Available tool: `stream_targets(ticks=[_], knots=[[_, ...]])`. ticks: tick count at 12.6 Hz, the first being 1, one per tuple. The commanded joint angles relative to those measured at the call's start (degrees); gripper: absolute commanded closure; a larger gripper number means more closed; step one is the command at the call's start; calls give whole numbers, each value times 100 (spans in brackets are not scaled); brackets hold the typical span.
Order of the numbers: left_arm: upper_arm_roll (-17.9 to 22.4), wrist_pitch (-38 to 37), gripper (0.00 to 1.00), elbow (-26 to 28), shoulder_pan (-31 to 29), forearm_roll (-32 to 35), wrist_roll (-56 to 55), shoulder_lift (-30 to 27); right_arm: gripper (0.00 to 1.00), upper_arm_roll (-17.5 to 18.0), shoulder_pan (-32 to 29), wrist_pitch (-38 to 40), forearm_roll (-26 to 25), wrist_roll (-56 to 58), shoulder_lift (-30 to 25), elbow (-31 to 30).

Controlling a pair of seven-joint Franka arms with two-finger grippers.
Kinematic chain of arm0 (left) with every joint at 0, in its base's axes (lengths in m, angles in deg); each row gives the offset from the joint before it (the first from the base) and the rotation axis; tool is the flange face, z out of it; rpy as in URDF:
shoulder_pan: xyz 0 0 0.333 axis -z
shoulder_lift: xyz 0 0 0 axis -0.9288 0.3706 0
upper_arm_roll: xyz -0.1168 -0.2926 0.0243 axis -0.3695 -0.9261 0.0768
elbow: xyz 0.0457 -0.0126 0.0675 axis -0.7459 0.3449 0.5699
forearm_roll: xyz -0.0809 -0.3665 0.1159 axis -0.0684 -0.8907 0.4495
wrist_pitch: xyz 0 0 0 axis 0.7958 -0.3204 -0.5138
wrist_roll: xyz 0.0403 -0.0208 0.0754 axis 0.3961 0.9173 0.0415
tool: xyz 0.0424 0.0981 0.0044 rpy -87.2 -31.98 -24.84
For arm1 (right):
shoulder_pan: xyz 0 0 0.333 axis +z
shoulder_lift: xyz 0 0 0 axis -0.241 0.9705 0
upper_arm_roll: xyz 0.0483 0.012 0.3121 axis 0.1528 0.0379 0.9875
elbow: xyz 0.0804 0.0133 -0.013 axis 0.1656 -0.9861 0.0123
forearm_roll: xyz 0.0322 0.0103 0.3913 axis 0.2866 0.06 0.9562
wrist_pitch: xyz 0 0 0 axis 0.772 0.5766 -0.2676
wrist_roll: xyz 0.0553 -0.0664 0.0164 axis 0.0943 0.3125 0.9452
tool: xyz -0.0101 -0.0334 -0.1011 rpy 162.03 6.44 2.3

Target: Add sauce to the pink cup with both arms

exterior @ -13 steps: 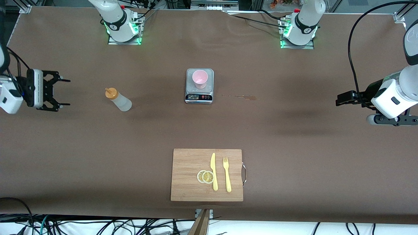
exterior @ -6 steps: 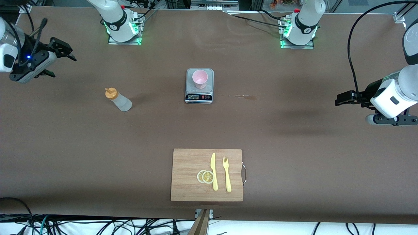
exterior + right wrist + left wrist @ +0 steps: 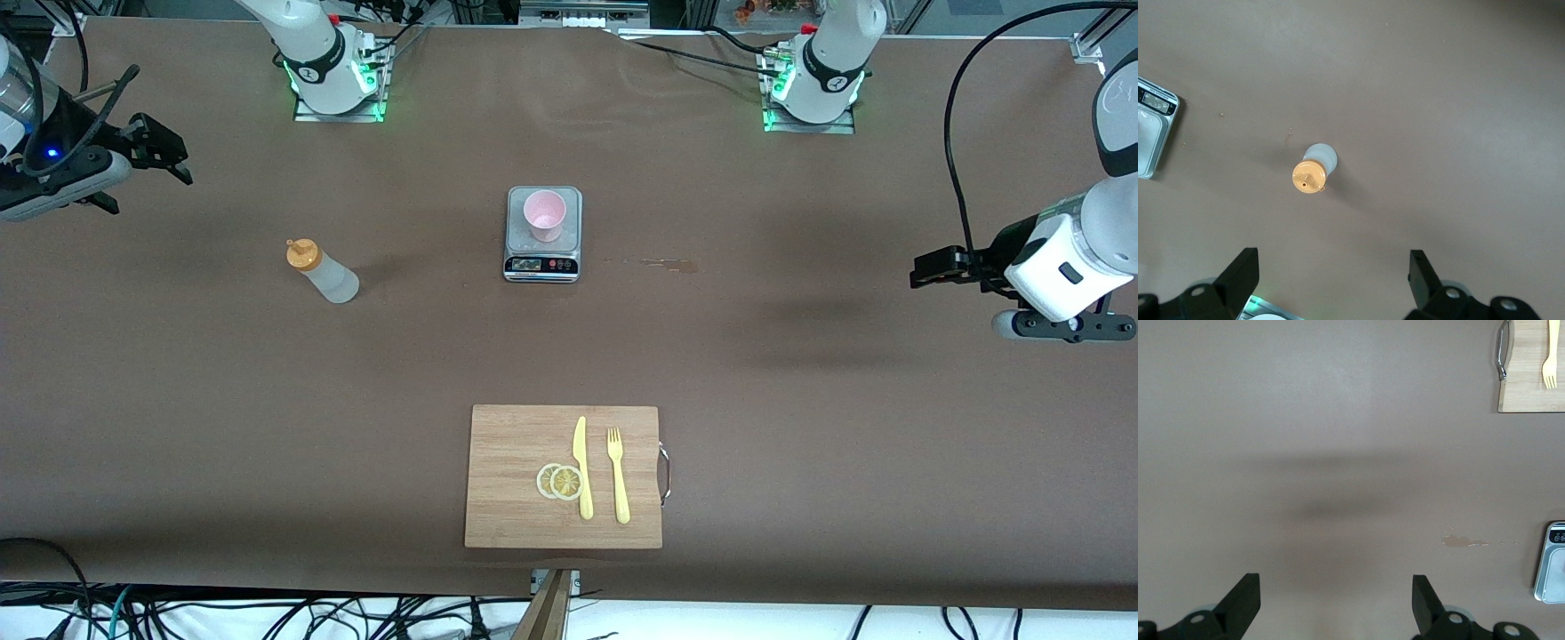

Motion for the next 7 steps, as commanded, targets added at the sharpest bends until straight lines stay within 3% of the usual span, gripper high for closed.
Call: stream_targets(ticks=[1, 7], knots=[[8, -73, 0, -102, 13, -33, 117, -5, 0, 149, 21, 209, -89, -1098, -188, -85], [-19, -73, 0, -120, 21, -51, 99, 39, 0, 150, 13, 191, -81, -1059, -135, 73]])
